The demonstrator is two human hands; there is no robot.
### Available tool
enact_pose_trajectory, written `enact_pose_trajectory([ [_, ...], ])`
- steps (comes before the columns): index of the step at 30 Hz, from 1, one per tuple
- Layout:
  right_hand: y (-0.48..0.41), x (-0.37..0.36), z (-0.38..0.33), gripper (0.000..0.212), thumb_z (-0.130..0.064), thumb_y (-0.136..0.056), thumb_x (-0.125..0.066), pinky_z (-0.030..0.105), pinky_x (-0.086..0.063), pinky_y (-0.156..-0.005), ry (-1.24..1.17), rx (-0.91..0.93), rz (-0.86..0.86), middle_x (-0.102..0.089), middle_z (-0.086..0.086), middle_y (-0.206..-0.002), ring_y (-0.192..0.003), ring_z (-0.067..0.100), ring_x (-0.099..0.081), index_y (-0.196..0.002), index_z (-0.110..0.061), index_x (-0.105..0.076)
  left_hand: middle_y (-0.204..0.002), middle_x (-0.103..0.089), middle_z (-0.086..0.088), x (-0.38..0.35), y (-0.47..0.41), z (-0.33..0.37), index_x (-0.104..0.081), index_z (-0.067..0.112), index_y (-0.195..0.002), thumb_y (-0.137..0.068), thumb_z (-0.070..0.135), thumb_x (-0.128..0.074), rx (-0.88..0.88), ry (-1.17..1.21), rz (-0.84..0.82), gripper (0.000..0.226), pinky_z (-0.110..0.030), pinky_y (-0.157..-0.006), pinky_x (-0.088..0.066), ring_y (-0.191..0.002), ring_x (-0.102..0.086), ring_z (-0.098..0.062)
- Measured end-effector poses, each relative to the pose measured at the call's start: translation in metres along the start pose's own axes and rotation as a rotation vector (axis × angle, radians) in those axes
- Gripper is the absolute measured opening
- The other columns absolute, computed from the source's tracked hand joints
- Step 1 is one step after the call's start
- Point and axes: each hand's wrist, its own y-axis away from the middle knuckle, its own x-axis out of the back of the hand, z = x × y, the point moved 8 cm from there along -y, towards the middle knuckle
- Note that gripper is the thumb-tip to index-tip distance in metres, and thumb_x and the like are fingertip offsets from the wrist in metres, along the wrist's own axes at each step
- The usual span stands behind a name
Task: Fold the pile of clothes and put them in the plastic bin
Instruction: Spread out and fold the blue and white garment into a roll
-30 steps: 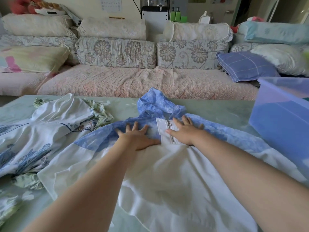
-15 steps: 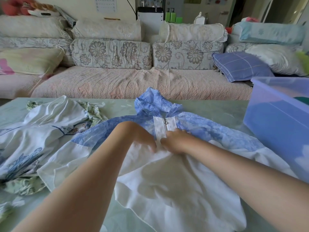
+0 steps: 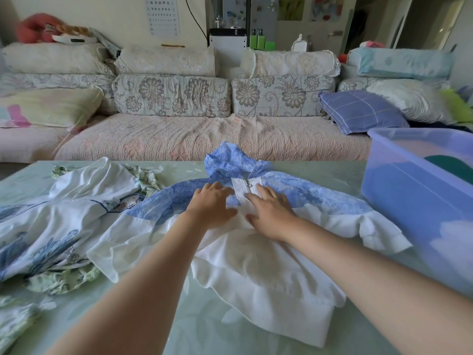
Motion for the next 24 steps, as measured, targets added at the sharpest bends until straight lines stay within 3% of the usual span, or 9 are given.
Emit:
enact_pose_trajectory([
  [4, 0.043, 0.033, -0.034, 0.037, -0.026, -0.091, -0.058, 0.039, -0.038, -0.103, -0.124, 0.147, 0.147, -0.044, 0.003, -0.129, -0.124, 0.026, -0.043, -0.128, -0.025, -0.054, -0.114, -0.054, 0.003, 0.039, 0.032, 0.014, -0.058, 0.025, -0.111, -0.086, 0.022, -0.059, -0.109, 0.101, 0.191, 0.026, -0.034, -0.076, -0.043, -0.106, -0.056, -0.021],
  [8, 0.084, 0.040, -0.062, 0.017, -0.025, -0.090, -0.057, 0.029, -0.048, -0.082, -0.270, 0.173, 0.004, -0.061, -0.004, -0.103, -0.102, 0.022, -0.062, -0.105, -0.026, -0.065, -0.099, -0.062, 0.006, 0.047, 0.079, 0.024, -0.060, 0.026, -0.096, -0.086, 0.017, -0.052, -0.098, 0.132, 0.151, 0.016, -0.029, -0.062, -0.040, -0.086, -0.060, -0.021],
  [10, 0.103, 0.034, -0.070, 0.022, -0.040, -0.089, -0.058, 0.030, -0.051, -0.082, -0.273, 0.121, -0.099, -0.067, -0.006, -0.104, -0.098, 0.020, -0.064, -0.108, -0.029, -0.065, -0.095, -0.066, 0.004, 0.037, 0.101, 0.025, -0.064, 0.025, -0.093, -0.089, 0.020, -0.050, -0.058, 0.097, 0.072, 0.016, -0.029, -0.064, -0.045, -0.086, -0.061, -0.022],
  [12, 0.120, 0.024, -0.075, 0.041, -0.055, -0.084, -0.062, 0.030, -0.050, -0.086, -0.259, 0.098, -0.174, -0.065, -0.007, -0.113, -0.104, 0.018, -0.063, -0.118, -0.032, -0.060, -0.098, -0.067, 0.004, 0.024, 0.119, 0.023, -0.068, 0.026, -0.098, -0.093, 0.023, -0.048, -0.029, 0.032, -0.022, 0.021, -0.027, -0.068, -0.046, -0.090, -0.060, -0.020],
  [16, 0.140, 0.002, -0.083, 0.083, -0.067, -0.071, -0.067, 0.036, -0.044, -0.099, -0.004, 0.155, -0.183, -0.050, -0.004, -0.139, -0.125, 0.023, -0.052, -0.142, -0.033, -0.040, -0.102, -0.059, 0.010, 0.008, 0.145, 0.009, -0.070, 0.029, -0.105, -0.080, -0.002, -0.048, -0.021, 0.169, -0.162, 0.046, -0.020, -0.080, -0.046, -0.095, -0.054, -0.011],
  [18, 0.141, -0.003, -0.082, 0.080, -0.055, -0.075, -0.070, 0.040, -0.044, -0.101, 0.005, 0.162, -0.187, -0.049, 0.000, -0.139, -0.125, 0.027, -0.051, -0.143, -0.030, -0.036, -0.114, -0.053, 0.007, 0.003, 0.151, 0.002, -0.064, 0.032, -0.118, -0.078, -0.002, -0.050, -0.042, 0.131, -0.191, 0.055, -0.022, -0.092, -0.043, -0.109, -0.046, -0.012],
  [20, 0.141, -0.001, -0.082, 0.068, -0.024, -0.082, -0.068, 0.041, -0.047, -0.096, 0.007, 0.181, -0.177, -0.050, 0.003, -0.133, -0.120, 0.030, -0.055, -0.141, -0.028, -0.034, -0.123, -0.048, 0.006, -0.002, 0.151, -0.002, -0.058, 0.037, -0.128, -0.077, 0.001, -0.052, -0.039, 0.077, -0.192, 0.062, -0.028, -0.100, -0.040, -0.118, -0.038, -0.015],
  [22, 0.144, 0.000, -0.079, 0.069, -0.004, -0.081, -0.060, 0.042, -0.049, -0.091, 0.017, 0.192, -0.170, -0.050, 0.005, -0.129, -0.115, 0.032, -0.057, -0.140, -0.028, -0.033, -0.124, -0.050, 0.007, -0.002, 0.148, -0.005, -0.061, 0.037, -0.126, -0.082, 0.006, -0.058, -0.029, 0.085, -0.125, 0.054, -0.029, -0.101, -0.038, -0.119, -0.039, -0.017],
  [24, 0.146, 0.001, -0.074, 0.067, -0.002, -0.082, -0.057, 0.043, -0.050, -0.091, -0.023, 0.180, -0.165, -0.052, 0.006, -0.130, -0.115, 0.032, -0.057, -0.140, -0.026, -0.033, -0.119, -0.058, 0.007, 0.000, 0.143, -0.002, -0.069, 0.032, -0.115, -0.087, 0.015, -0.064, -0.025, 0.104, -0.037, 0.033, -0.029, -0.097, -0.041, -0.116, -0.047, -0.018],
])
